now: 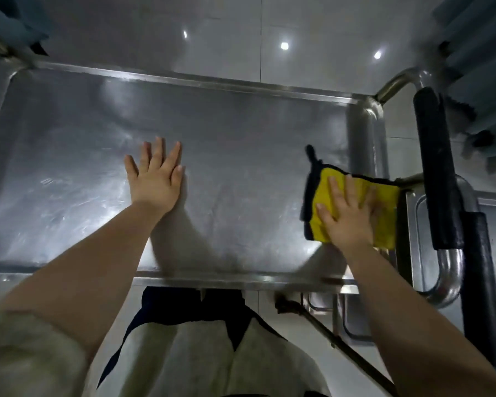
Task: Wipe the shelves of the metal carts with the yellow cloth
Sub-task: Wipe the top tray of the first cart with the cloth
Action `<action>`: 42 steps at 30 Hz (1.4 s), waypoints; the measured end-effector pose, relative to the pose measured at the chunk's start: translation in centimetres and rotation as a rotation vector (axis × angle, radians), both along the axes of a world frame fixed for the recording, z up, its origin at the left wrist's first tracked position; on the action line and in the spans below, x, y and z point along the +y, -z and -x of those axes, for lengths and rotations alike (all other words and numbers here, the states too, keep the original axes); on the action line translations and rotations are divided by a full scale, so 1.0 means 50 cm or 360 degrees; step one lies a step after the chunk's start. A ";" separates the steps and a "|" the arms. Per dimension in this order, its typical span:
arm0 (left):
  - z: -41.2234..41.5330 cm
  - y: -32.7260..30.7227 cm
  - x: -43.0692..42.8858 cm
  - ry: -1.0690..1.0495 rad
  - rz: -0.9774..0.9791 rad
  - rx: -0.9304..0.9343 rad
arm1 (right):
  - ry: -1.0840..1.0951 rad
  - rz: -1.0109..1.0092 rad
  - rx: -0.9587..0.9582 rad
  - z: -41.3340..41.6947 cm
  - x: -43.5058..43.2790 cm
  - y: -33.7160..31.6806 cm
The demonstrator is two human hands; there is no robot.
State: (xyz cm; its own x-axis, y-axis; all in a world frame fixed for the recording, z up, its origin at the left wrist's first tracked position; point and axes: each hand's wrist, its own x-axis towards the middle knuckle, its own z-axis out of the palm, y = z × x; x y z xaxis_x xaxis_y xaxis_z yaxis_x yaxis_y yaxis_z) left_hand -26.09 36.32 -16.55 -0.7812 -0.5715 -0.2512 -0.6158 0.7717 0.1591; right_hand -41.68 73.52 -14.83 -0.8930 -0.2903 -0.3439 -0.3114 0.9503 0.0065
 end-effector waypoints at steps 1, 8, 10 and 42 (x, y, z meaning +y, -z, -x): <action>-0.016 -0.004 0.015 0.0015 -0.0044 -0.0008 | 0.0066 -0.0027 -0.0014 0.003 0.012 -0.005; -0.155 0.014 0.122 0.0120 0.0033 -0.0074 | -0.0410 0.0032 -0.0118 -0.195 -0.197 -0.002; -0.152 0.011 0.113 0.0108 0.0040 -0.0029 | -0.0809 0.0074 -0.0198 -0.266 -0.232 -0.002; -0.270 -0.009 -0.180 0.0150 0.0056 -0.0105 | 0.0005 -0.0066 -0.0170 -0.320 -0.237 -0.014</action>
State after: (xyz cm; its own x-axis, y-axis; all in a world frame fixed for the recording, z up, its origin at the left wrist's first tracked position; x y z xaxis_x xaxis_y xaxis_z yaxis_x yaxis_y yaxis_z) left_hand -12.61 27.34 -16.12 -0.8143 -0.5059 -0.2846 -0.5486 0.8309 0.0925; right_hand -25.68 61.65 -14.12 -0.8515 -0.2709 -0.4489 -0.3093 0.9509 0.0130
